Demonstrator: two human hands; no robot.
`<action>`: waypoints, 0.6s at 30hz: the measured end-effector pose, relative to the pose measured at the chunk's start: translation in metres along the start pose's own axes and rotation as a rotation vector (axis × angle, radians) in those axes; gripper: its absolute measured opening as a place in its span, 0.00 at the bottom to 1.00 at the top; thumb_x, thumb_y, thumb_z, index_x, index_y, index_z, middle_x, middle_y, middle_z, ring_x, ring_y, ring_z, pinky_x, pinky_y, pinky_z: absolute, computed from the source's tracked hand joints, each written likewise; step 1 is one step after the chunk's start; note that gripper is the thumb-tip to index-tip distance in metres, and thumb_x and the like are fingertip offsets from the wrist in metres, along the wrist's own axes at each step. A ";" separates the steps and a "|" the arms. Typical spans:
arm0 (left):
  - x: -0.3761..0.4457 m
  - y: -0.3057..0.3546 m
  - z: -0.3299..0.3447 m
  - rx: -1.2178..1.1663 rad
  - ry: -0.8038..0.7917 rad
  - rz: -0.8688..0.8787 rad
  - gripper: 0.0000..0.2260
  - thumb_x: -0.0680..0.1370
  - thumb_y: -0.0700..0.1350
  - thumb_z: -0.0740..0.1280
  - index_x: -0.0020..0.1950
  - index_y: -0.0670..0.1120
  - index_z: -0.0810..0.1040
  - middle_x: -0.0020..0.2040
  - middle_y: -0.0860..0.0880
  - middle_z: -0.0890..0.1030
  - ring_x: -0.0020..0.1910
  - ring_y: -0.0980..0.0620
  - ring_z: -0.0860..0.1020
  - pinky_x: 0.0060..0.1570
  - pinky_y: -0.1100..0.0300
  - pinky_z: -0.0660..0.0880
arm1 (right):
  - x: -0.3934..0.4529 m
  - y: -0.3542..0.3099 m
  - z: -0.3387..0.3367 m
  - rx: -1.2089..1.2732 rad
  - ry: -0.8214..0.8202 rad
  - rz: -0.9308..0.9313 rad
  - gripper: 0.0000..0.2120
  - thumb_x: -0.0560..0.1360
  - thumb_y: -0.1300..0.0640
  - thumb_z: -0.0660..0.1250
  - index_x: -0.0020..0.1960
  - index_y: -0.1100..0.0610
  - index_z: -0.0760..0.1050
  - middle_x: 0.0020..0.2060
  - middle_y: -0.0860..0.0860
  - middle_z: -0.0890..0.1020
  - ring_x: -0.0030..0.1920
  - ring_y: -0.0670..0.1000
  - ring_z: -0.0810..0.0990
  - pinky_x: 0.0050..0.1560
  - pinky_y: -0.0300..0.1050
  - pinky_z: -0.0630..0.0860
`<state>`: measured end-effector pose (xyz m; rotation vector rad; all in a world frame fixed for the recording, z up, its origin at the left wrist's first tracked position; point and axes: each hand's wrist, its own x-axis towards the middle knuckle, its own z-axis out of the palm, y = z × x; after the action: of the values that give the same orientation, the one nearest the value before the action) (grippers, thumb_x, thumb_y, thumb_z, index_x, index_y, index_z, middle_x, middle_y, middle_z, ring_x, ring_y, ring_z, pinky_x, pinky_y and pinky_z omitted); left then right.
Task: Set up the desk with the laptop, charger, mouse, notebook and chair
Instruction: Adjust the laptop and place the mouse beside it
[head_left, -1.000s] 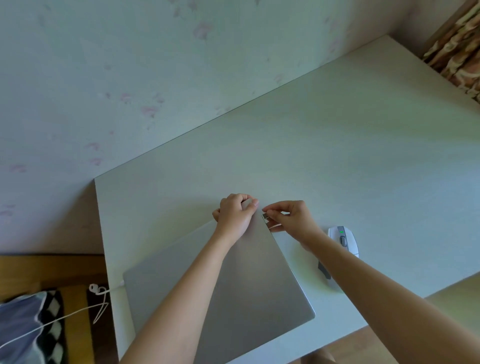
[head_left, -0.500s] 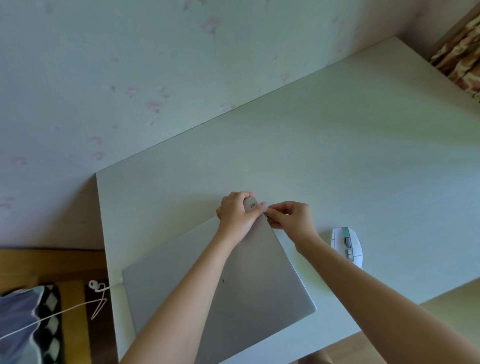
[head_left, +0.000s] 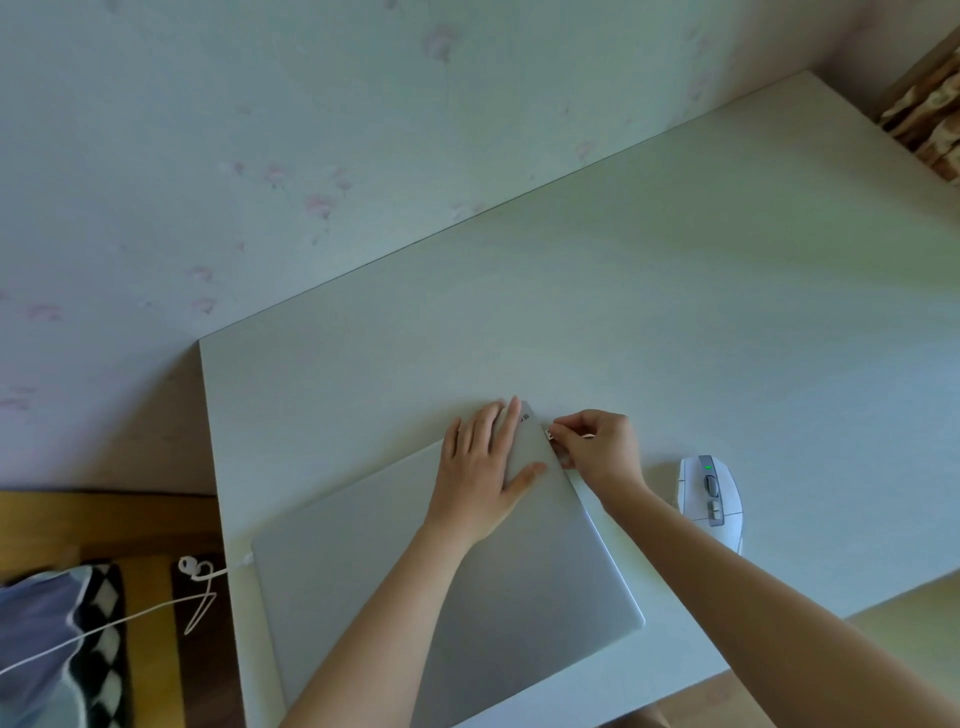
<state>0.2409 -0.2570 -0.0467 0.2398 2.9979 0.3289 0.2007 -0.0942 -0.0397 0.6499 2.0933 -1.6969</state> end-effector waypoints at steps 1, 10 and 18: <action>-0.003 -0.001 0.002 0.009 0.025 -0.010 0.35 0.77 0.67 0.48 0.79 0.49 0.52 0.73 0.47 0.66 0.69 0.46 0.67 0.72 0.49 0.57 | 0.000 0.000 0.001 -0.016 0.010 -0.006 0.06 0.72 0.62 0.71 0.38 0.54 0.80 0.35 0.51 0.84 0.33 0.47 0.84 0.34 0.38 0.78; -0.003 -0.001 0.005 0.032 0.084 0.011 0.33 0.77 0.67 0.52 0.76 0.50 0.61 0.68 0.44 0.71 0.65 0.45 0.71 0.66 0.49 0.65 | -0.004 0.001 0.006 -0.166 0.064 -0.107 0.05 0.73 0.62 0.69 0.39 0.54 0.81 0.34 0.45 0.82 0.39 0.45 0.82 0.38 0.32 0.73; 0.002 0.000 0.004 0.024 0.070 -0.007 0.38 0.71 0.73 0.55 0.75 0.52 0.63 0.65 0.44 0.72 0.64 0.45 0.71 0.62 0.49 0.66 | -0.007 0.001 0.009 -0.219 0.087 -0.160 0.06 0.74 0.63 0.67 0.40 0.56 0.79 0.32 0.46 0.80 0.35 0.45 0.79 0.35 0.32 0.70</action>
<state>0.2395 -0.2562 -0.0507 0.2240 3.0724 0.3077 0.2072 -0.1037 -0.0381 0.5092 2.4068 -1.5113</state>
